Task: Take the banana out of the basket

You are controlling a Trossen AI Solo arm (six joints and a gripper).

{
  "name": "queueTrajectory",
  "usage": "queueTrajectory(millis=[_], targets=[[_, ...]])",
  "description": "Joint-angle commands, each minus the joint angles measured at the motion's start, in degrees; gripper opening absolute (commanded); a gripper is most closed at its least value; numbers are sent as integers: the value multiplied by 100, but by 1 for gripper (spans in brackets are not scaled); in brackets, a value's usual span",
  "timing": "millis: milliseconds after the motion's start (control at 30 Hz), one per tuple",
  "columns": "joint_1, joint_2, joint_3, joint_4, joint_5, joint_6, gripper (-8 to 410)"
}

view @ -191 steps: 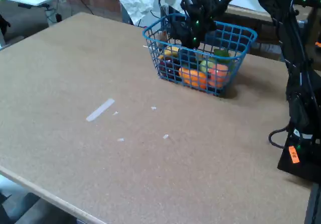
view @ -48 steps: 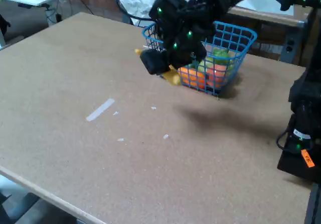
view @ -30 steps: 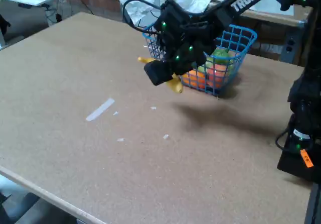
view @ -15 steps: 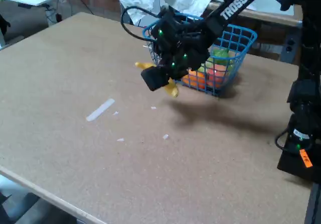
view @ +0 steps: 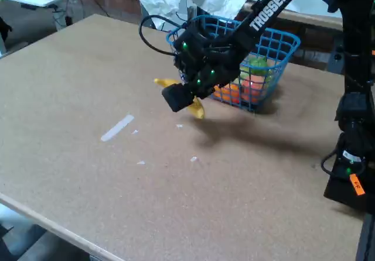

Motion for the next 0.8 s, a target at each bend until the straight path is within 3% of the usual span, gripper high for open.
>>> queueTrajectory(millis=[0,767], targets=[[0,68,2,177,9,-44,81],[7,68,-168,422,44,-83,82]])
